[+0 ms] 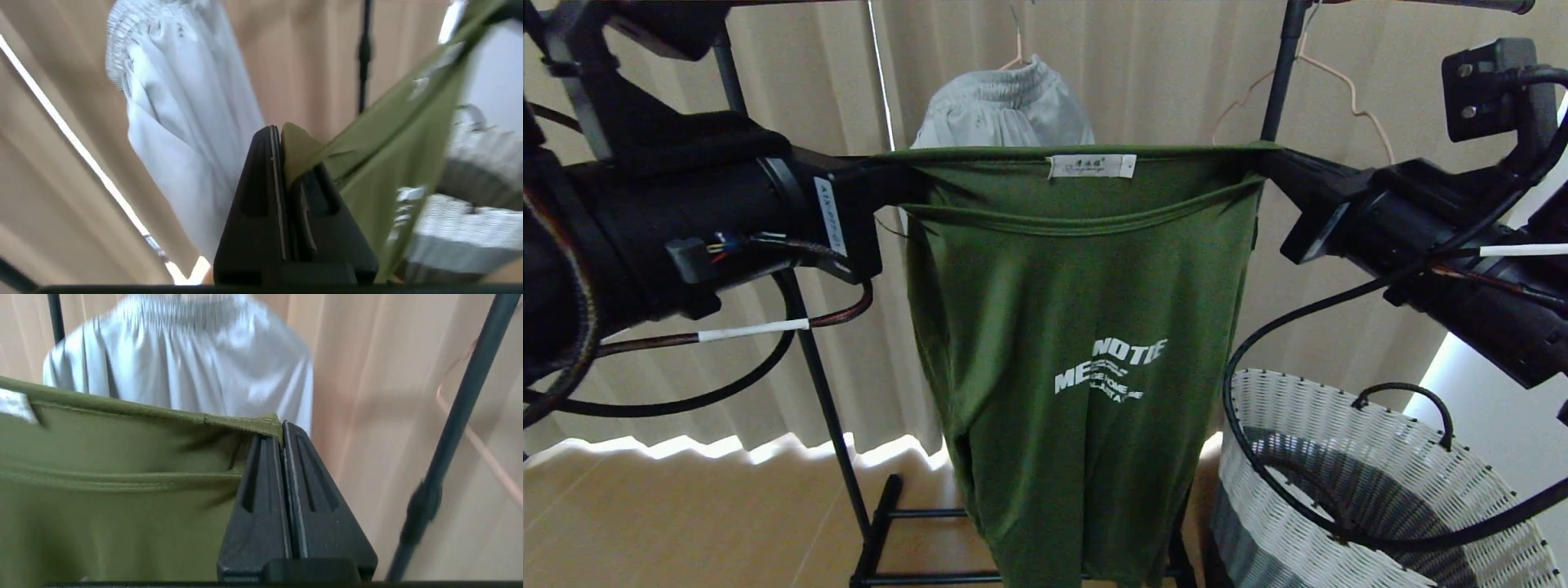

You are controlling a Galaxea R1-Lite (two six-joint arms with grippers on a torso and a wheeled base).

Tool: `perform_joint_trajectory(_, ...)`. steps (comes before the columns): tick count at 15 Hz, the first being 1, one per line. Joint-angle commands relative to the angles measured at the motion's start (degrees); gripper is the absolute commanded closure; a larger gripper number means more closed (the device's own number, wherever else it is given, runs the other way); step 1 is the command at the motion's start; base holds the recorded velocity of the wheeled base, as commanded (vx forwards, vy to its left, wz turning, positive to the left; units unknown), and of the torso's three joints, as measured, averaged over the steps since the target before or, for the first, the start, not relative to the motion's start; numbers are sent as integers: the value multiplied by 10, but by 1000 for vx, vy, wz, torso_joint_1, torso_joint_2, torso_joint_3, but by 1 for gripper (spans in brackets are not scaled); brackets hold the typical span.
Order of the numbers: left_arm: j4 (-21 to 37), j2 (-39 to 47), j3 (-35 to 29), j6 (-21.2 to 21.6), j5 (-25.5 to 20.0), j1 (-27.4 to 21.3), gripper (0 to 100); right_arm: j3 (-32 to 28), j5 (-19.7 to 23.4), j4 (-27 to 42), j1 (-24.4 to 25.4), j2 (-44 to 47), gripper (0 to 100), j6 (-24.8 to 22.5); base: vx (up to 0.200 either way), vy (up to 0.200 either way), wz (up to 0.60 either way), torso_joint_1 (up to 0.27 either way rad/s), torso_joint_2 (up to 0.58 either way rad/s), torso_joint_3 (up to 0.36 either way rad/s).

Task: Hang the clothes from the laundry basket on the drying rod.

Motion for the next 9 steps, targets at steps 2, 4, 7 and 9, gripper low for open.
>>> perform_joint_trajectory(2, 1, -39, 32, -1, -3, -23, 100, -37, 5, -41, 0, 62, 100, -2, 0, 0, 0, 0, 0, 0)
perform_joint_trajectory(4, 1, -60, 49, -1, -44, -46, 100, -76, 25, -49, 0, 88, 100, -1, 0, 0, 0, 0, 0, 0)
perform_joint_trajectory(7, -2, -84, 76, 7, -105, -49, 100, -111, 29, -49, 0, 113, 100, -1, 0, 0, 0, 0, 0, 0)
perform_joint_trajectory(9, -3, -88, 82, 7, -116, -49, 100, -125, 29, -49, 1, 127, 100, -2, 0, 0, 0, 0, 0, 0)
